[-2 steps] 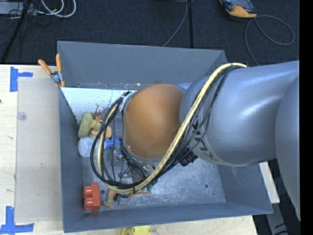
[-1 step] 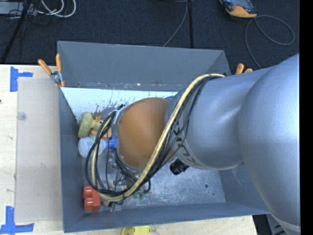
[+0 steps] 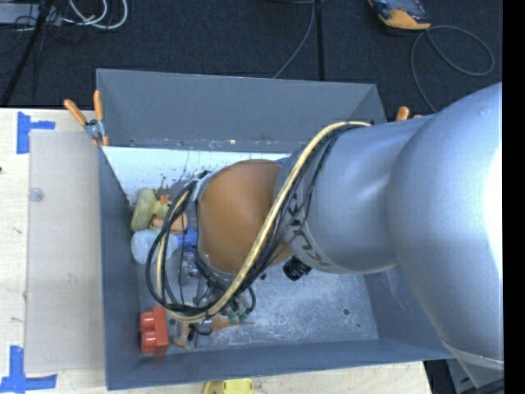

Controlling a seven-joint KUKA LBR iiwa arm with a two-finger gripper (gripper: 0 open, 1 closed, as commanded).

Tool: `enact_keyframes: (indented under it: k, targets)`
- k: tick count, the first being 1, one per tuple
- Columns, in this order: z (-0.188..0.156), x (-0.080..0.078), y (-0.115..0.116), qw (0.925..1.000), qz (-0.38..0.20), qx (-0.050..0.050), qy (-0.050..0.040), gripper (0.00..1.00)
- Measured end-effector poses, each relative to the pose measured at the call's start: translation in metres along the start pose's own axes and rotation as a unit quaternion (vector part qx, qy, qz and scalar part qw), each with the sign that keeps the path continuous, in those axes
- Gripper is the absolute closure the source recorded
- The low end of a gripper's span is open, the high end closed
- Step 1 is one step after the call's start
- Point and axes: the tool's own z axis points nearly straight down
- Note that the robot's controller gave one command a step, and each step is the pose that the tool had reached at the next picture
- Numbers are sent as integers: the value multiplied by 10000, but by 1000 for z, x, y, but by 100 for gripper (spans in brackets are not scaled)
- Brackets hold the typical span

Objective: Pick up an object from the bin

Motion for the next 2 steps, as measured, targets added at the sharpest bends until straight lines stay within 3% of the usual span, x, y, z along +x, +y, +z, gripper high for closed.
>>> enact_keyframes:
  k: [1, 2]
  targets:
    - [-1, 2, 2, 9997, 249, -3, -11, 0]
    - [0, 22, 2, 9998, 200, 6, 17, 0]
